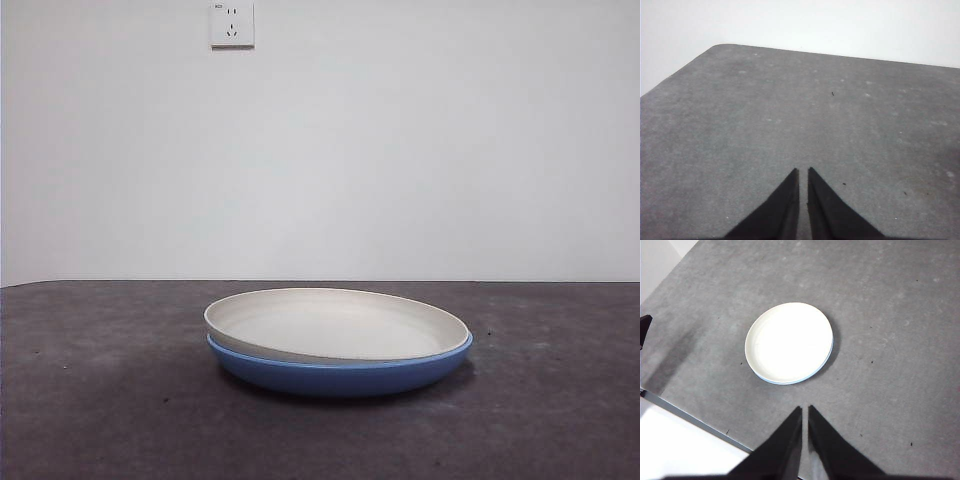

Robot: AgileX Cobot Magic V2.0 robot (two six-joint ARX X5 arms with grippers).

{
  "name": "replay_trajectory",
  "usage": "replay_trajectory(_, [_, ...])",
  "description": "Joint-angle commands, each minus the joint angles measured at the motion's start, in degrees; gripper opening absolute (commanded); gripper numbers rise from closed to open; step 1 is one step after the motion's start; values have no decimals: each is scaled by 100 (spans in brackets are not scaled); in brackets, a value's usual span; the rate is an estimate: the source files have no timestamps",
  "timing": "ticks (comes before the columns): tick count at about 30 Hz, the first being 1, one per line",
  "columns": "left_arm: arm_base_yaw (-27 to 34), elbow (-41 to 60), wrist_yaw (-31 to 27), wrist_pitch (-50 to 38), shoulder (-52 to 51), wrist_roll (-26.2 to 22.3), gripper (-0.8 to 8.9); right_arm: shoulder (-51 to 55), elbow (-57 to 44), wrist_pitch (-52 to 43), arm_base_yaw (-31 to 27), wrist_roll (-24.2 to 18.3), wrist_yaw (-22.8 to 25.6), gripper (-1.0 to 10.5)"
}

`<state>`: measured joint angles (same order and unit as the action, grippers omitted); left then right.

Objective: Pick up the white plate, put it on the blue plate, put it on desk

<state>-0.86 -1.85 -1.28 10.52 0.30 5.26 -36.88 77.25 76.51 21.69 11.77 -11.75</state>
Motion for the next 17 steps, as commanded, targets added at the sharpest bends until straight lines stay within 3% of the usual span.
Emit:
replay_trajectory(1, [11, 118, -4, 35, -11, -7, 28, -42, 98, 258, 26, -57, 20, 18])
replay_trajectory(13, [11, 118, -4, 35, -11, -7, 28, 15, 96, 251, -184, -83, 11, 18])
replay_trajectory(17, [11, 118, -4, 33, -11, -7, 28, 389, -269, -393, -809, -769, 256, 18])
